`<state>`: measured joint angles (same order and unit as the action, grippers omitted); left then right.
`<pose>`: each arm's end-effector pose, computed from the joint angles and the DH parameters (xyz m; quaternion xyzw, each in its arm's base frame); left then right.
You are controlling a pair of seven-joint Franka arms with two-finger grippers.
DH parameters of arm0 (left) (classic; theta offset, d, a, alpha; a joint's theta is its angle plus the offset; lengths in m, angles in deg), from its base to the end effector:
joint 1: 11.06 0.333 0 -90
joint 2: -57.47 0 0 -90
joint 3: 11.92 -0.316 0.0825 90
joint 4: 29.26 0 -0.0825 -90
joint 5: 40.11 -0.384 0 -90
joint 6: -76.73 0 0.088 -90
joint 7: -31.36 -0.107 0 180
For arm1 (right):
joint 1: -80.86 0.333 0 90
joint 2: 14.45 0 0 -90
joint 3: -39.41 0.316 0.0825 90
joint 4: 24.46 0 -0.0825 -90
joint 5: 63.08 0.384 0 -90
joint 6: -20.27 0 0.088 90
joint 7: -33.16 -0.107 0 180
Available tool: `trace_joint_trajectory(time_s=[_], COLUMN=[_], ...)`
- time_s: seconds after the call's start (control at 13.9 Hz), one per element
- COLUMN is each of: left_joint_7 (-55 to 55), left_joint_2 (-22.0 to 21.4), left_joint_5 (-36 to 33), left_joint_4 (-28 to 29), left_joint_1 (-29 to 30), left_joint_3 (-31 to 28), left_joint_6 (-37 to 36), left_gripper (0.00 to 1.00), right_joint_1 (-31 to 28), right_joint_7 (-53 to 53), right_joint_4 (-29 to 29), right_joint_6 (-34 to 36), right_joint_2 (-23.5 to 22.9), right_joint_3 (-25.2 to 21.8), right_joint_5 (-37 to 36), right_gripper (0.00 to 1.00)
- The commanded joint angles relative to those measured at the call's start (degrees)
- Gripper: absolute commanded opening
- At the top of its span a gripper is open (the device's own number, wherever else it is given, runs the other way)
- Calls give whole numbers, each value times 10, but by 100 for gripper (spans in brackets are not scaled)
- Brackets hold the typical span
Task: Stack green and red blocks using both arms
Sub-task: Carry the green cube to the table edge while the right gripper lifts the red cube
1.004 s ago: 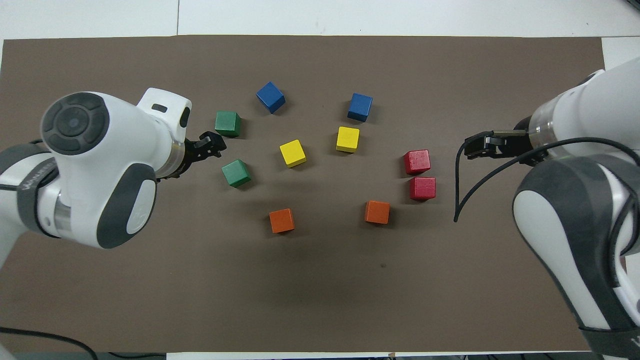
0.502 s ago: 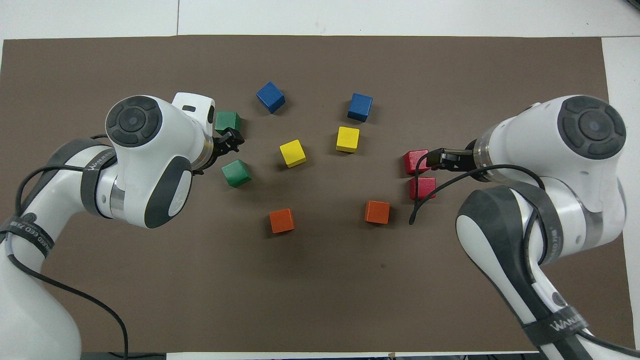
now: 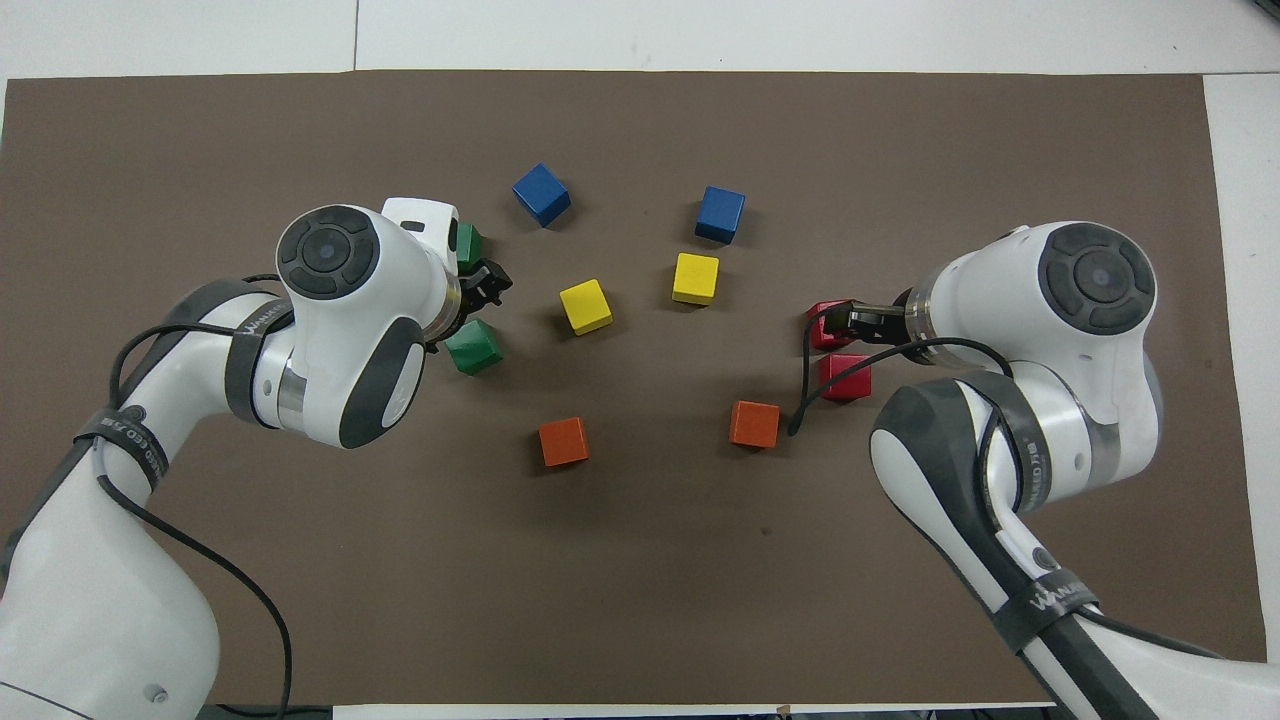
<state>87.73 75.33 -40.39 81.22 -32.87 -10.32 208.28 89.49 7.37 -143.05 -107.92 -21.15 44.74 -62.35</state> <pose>0.5709 -0.2461 0.3331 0.9588 0.2828 0.0200 0.0198 0.5564 0.1378 0.3806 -0.9938 0.1073 -0.0204 0.0186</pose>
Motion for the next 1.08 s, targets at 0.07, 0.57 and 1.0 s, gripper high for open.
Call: trace_joint_trajectory(time_s=[0.07, 0.57, 1.0], left_joint_7=[14, 45, 43], left_joint_2=[1, -4, -5], left_joint_5=[-10, -10, -10], left_joint_4=[19, 55, 52], left_joint_1=[-10, -19, -17], left_joint_3=[-10, -10, -10], left_joint_6=[20, 49, 43], left_gripper=[99, 84, 0], right_joint_1=[0, 1, 14], right_joint_7=[-47, -49, -43], right_joint_4=[-28, -56, -88], right_joint_6=[-30, -69, -114], right_joint_2=[-1, -2, -5], right_joint_3=[0, 0, 0], right_joint_5=[5, 5, 4], right_gripper=[100, 100, 100])
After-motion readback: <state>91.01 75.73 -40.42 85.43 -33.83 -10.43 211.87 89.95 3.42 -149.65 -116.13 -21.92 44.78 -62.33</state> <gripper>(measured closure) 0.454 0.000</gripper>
